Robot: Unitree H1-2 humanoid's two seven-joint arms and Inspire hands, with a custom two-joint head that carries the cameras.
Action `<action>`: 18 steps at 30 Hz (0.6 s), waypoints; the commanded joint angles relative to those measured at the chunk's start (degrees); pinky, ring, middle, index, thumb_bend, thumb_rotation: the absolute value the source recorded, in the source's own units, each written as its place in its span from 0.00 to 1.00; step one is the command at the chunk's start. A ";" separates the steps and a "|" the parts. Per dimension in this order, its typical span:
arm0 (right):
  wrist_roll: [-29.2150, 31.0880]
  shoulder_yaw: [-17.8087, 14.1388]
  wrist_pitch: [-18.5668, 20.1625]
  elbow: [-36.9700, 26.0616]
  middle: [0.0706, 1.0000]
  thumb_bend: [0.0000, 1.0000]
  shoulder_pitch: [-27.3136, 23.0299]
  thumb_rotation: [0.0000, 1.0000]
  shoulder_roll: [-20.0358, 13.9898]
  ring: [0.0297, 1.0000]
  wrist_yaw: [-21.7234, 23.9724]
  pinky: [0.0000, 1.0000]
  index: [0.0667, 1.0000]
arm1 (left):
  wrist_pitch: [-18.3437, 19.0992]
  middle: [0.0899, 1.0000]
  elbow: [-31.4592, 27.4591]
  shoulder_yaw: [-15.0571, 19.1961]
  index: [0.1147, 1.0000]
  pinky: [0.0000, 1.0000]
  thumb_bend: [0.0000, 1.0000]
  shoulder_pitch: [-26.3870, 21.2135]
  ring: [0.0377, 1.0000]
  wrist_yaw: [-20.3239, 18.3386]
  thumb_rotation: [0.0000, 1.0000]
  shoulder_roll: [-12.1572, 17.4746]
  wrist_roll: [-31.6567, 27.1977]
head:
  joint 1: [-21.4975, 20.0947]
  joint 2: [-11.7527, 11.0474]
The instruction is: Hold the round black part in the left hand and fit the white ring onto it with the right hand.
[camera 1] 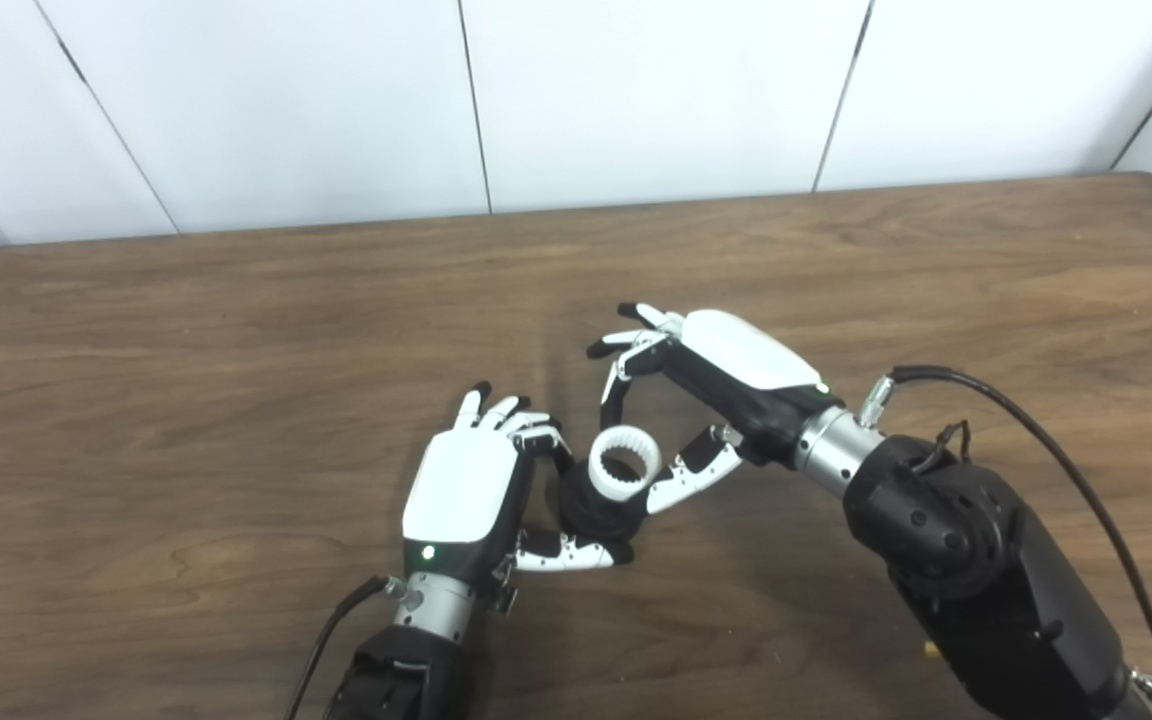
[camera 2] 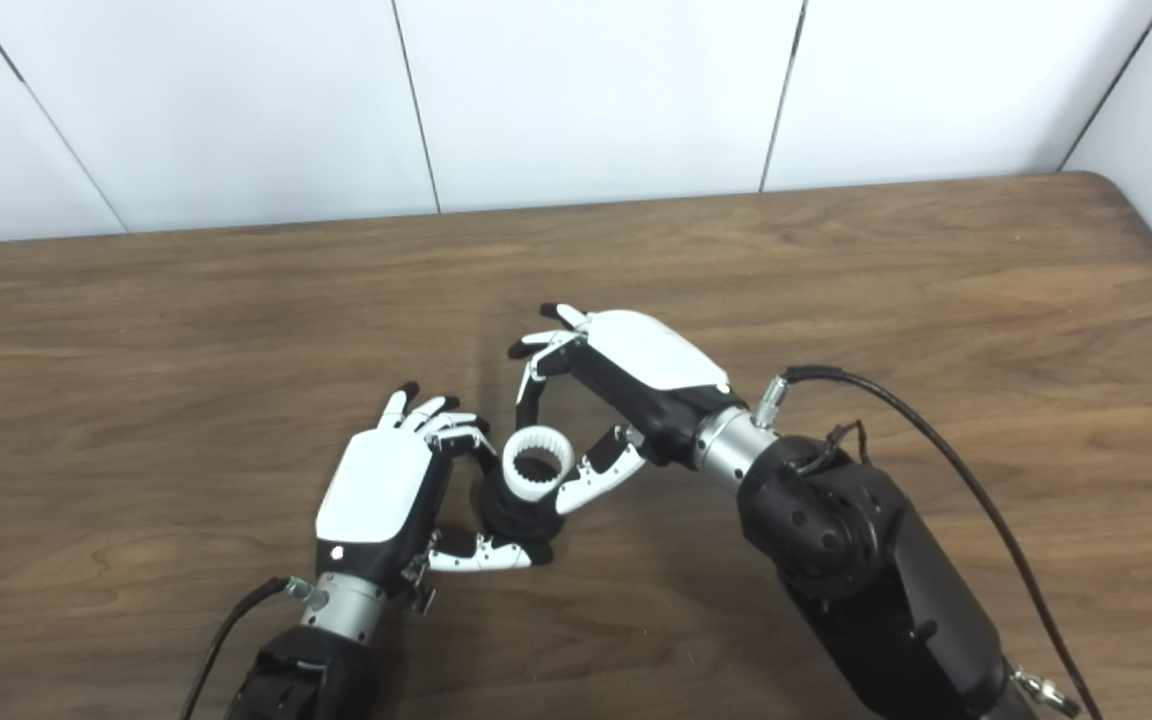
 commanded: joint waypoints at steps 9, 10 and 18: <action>-0.91 0.58 -1.79 -1.10 0.85 0.52 -1.60 0.14 0.79 1.00 0.05 1.00 0.45 | 0.21 0.73 1.27 -1.04 0.41 1.00 0.53 -0.25 0.87 -1.08 0.06 -0.32 0.73 | 0.21 0.28; -0.91 0.60 -1.76 -1.01 0.85 0.52 -1.51 0.14 0.83 1.00 0.04 1.00 0.45 | 0.28 0.73 1.15 -1.06 0.41 1.00 0.53 -0.22 0.87 -1.12 0.06 -0.36 0.79 | 0.18 0.33; -1.00 0.86 -2.71 -0.04 0.84 0.52 -1.38 0.14 0.95 1.00 -0.40 1.00 0.44 | 0.53 0.74 0.70 -1.20 0.41 1.00 0.53 -0.20 0.87 -1.61 0.06 -0.47 0.56 | 0.33 0.44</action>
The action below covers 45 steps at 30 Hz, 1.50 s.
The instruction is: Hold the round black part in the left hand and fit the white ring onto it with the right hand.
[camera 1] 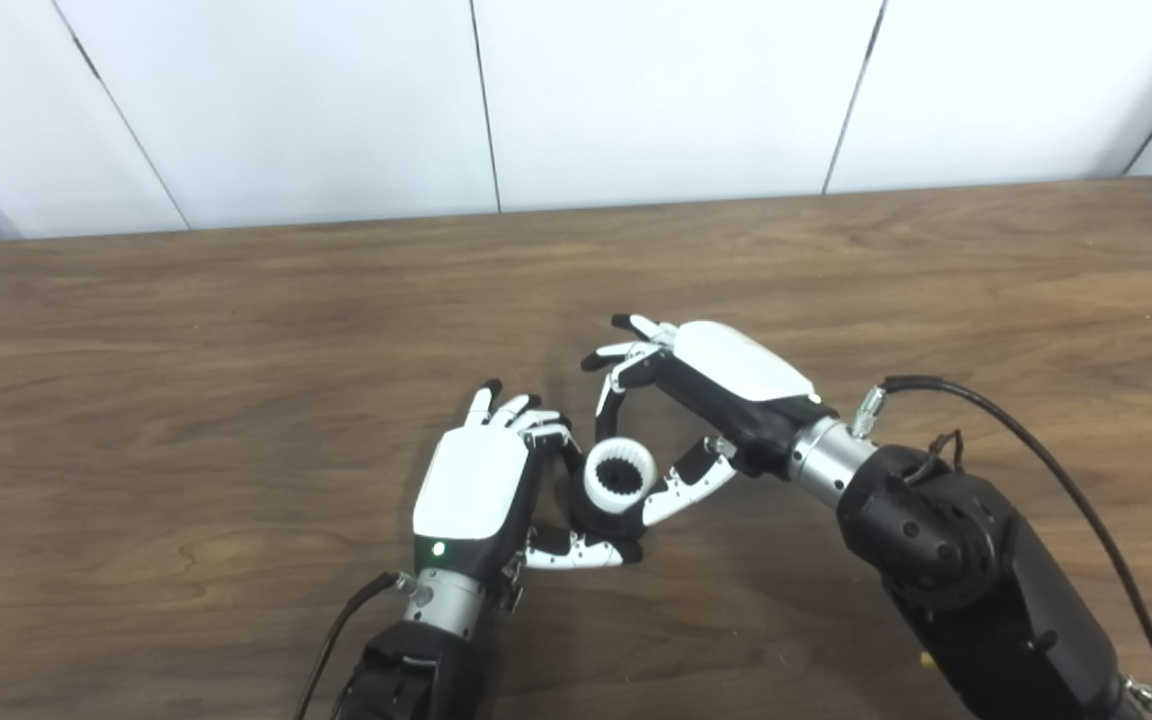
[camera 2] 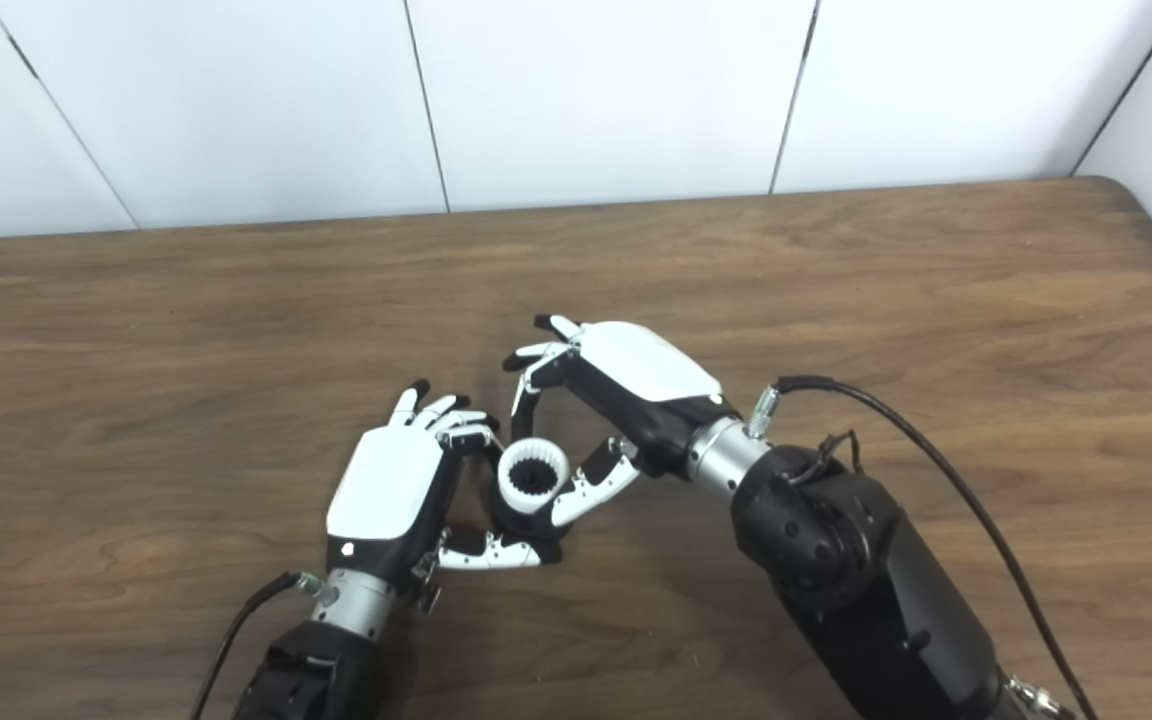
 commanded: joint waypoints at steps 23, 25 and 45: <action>-0.81 -0.79 -5.17 2.70 0.84 0.52 -2.29 0.14 0.81 1.00 -1.95 1.00 0.45 | 0.59 0.73 1.14 -1.51 0.42 1.00 0.53 -0.51 0.87 -1.13 0.06 -0.48 1.29 | 0.47 0.27; -0.85 -0.94 -5.68 3.06 0.84 0.52 -2.30 0.14 0.93 1.00 -2.19 1.00 0.45 | 0.73 0.74 1.14 -1.60 0.42 1.00 0.53 -0.52 0.87 -1.13 0.06 -0.51 1.37 | 0.47 0.27; -1.36 -1.34 -7.28 4.96 0.84 0.52 -2.47 0.14 1.00 1.00 -2.66 1.00 0.45 | 0.84 0.74 0.93 -1.68 0.42 1.00 0.53 -0.55 0.87 -1.22 0.06 -0.26 0.85 | 0.32 0.30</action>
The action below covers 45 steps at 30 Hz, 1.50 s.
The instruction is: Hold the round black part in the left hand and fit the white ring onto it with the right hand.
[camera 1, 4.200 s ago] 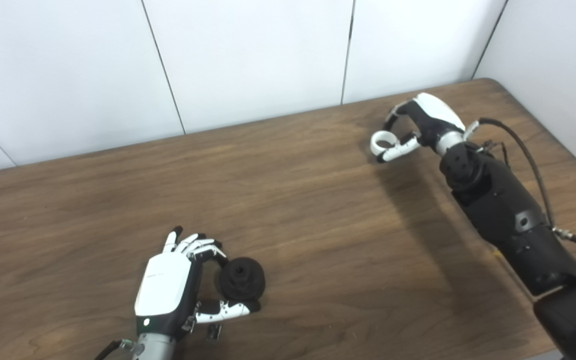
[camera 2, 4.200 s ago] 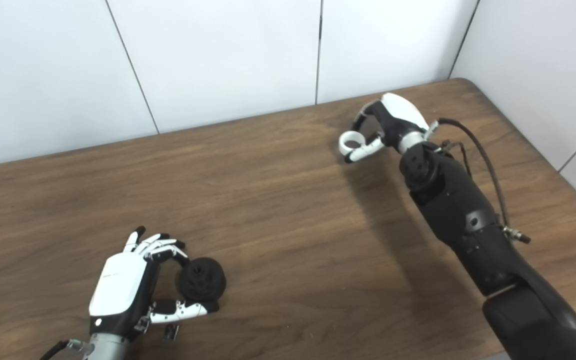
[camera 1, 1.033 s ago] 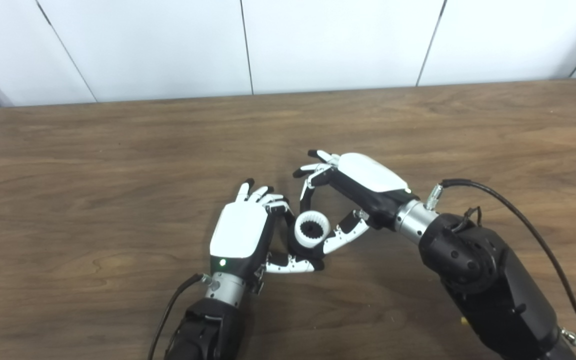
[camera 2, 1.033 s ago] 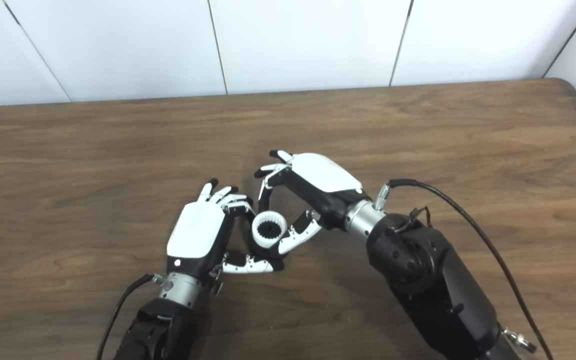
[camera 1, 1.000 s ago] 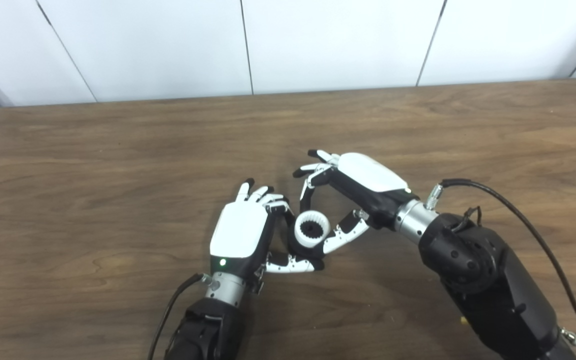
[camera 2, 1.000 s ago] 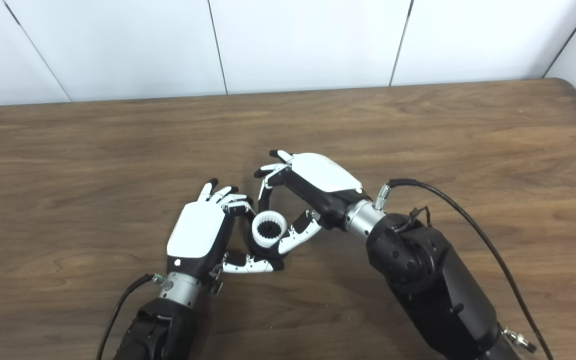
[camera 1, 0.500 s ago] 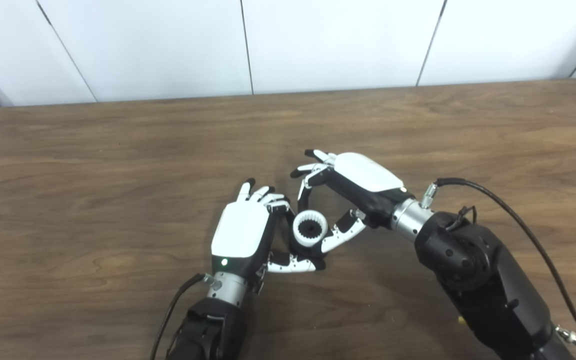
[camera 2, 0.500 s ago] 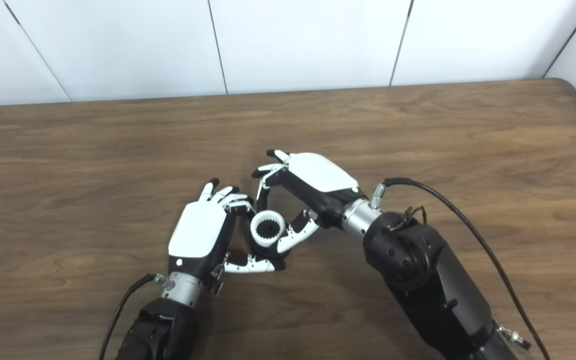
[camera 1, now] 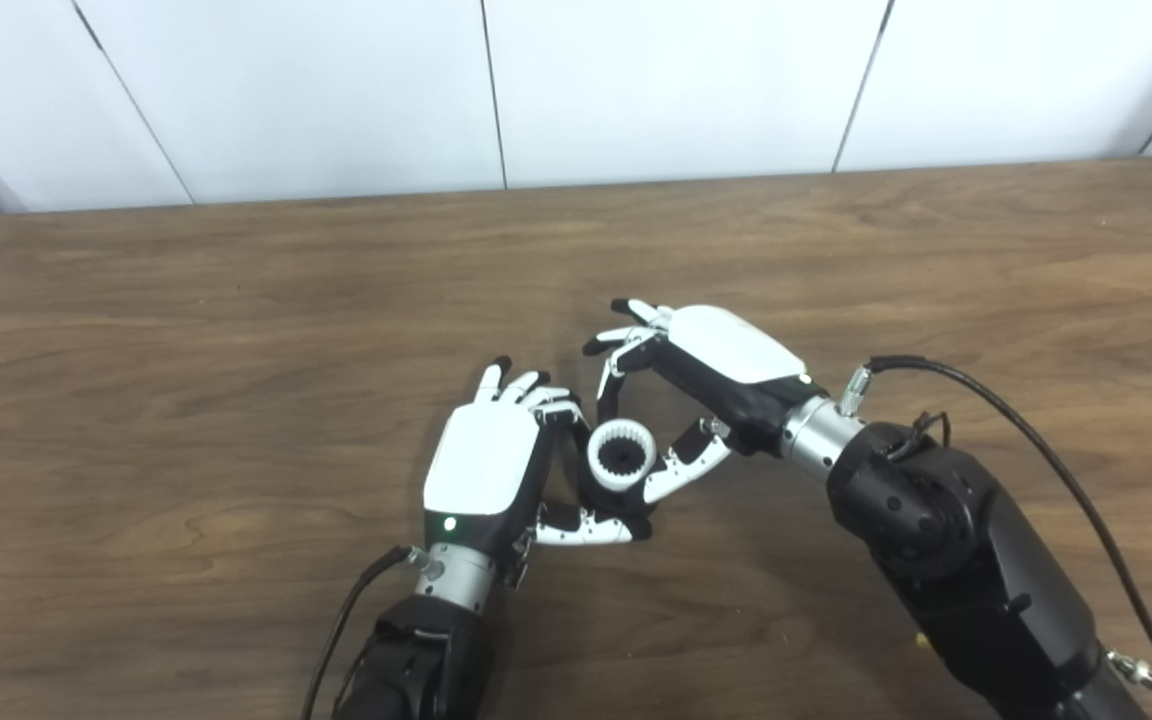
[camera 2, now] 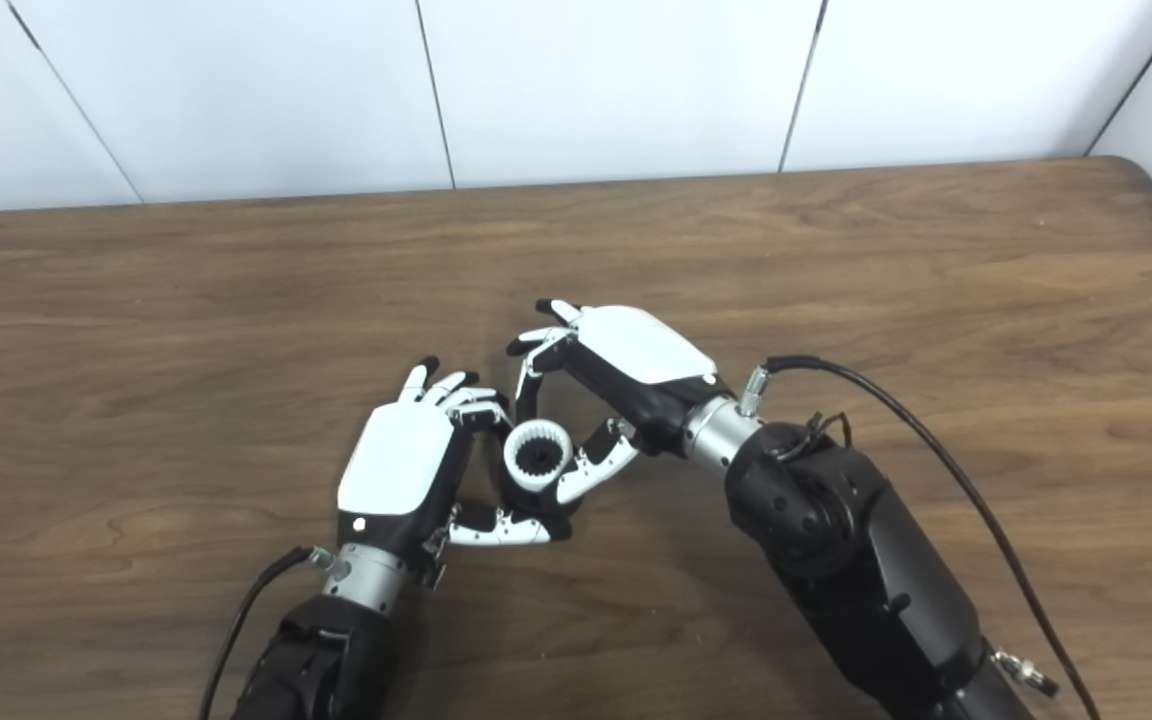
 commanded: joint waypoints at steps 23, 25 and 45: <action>-0.28 -1.16 -1.69 -0.59 0.85 0.52 -1.23 0.14 0.02 1.00 -0.69 1.00 0.45 | -0.70 0.73 0.74 -0.74 0.41 1.00 0.53 -0.19 0.87 -0.98 0.06 0.08 0.07 | 0.06 0.56; -0.35 -1.12 -2.03 -0.38 0.85 0.52 -1.13 0.14 0.02 1.00 -0.98 1.00 0.45 | -0.59 0.74 0.72 -0.76 0.41 1.00 0.53 -0.21 0.87 -1.16 0.06 0.06 0.12 | 0.09 0.67; -1.90 -0.94 -2.06 -0.36 0.86 0.52 -1.12 0.16 0.00 1.00 -0.72 1.00 0.46 | 0.02 0.74 0.32 -0.89 0.42 1.00 0.53 -0.30 0.87 -1.93 0.06 -0.11 0.69 | 0.03 0.95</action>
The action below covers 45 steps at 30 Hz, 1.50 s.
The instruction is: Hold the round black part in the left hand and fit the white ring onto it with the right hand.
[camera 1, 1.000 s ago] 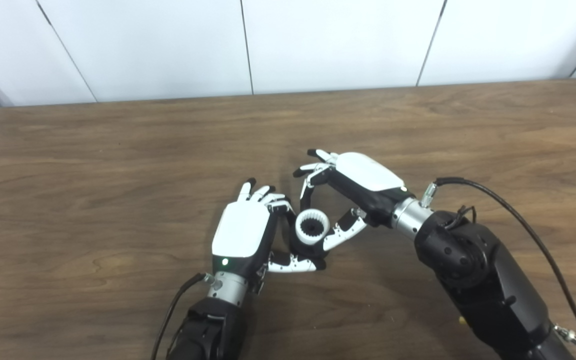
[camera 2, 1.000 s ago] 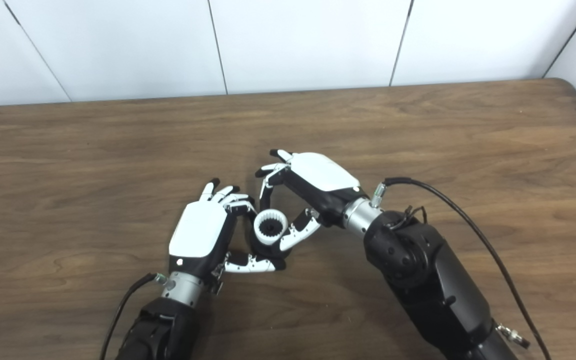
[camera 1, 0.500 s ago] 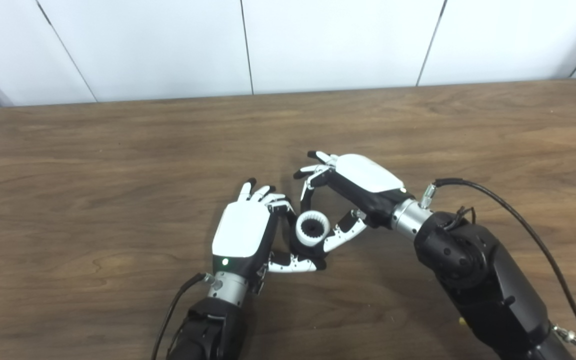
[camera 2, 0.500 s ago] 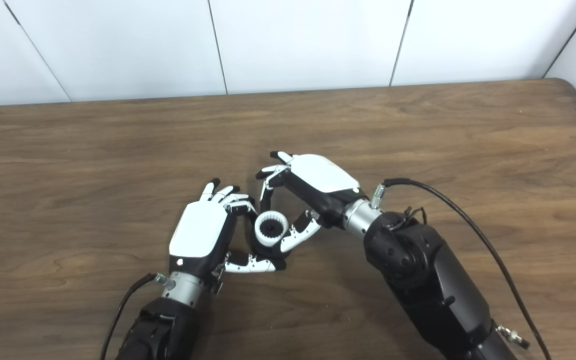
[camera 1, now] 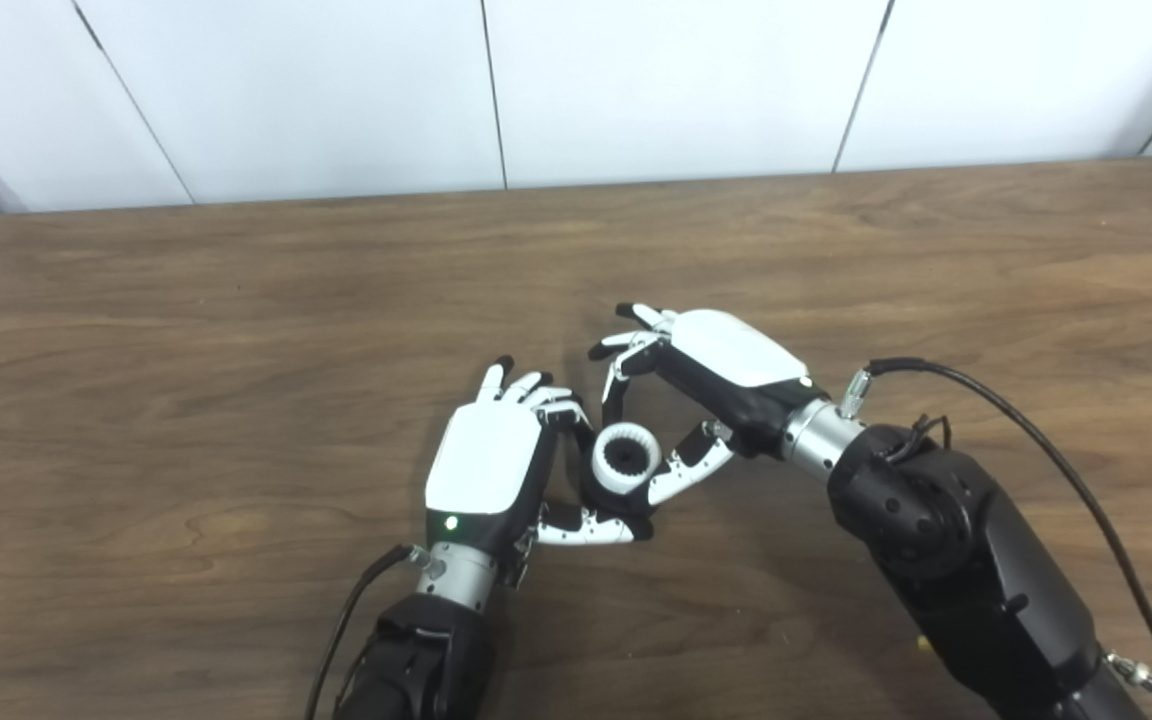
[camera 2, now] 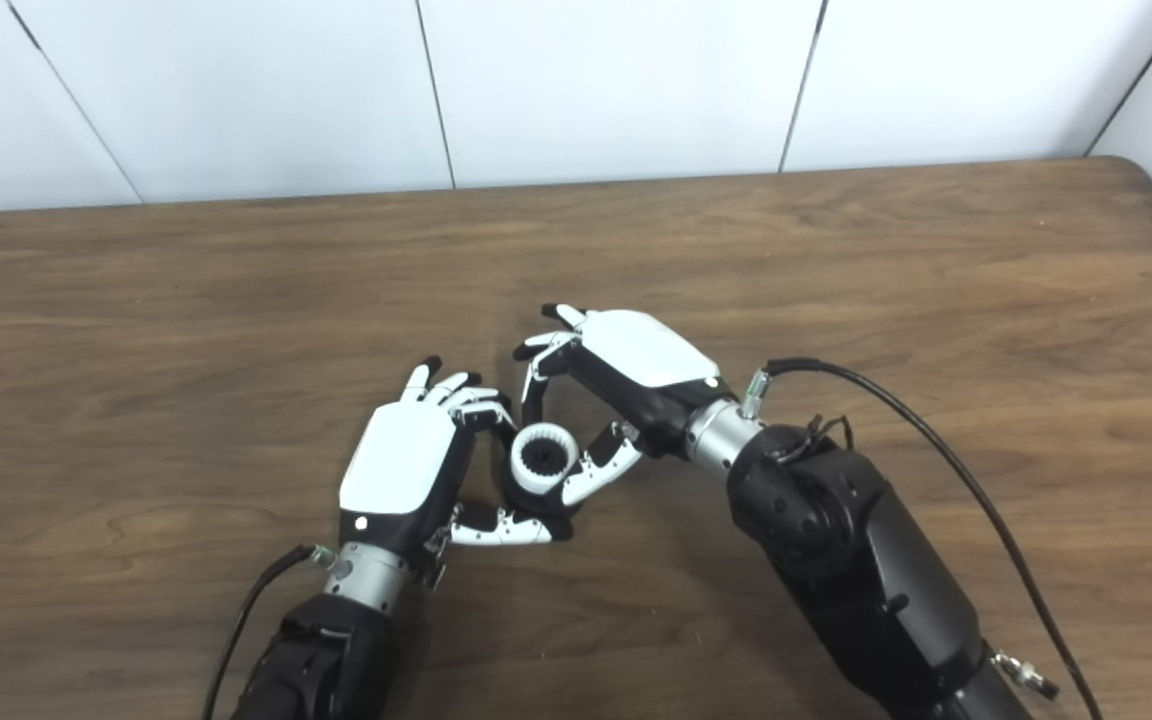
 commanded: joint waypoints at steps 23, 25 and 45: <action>-2.31 -1.73 0.36 -2.37 0.89 1.00 -2.17 0.35 -0.09 1.00 1.46 1.00 0.63 | -0.19 0.73 0.49 -0.68 0.41 1.00 0.53 -0.22 0.87 -1.27 0.06 0.00 0.77 | 0.07 0.35; -2.22 -2.20 0.48 -2.56 0.89 1.00 -2.08 0.35 -0.17 1.00 1.38 1.00 0.63 | -0.23 0.73 0.57 -0.62 0.41 1.00 0.53 -0.20 0.87 -1.19 0.06 -0.02 0.63 | 0.07 0.35; -0.41 -7.99 1.01 -5.02 0.88 1.00 -0.88 0.38 -3.45 1.00 1.76 1.00 0.66 | -0.37 0.72 1.07 0.12 0.42 1.00 0.53 -0.39 0.86 -0.69 0.06 0.50 0.12 | -0.56 0.02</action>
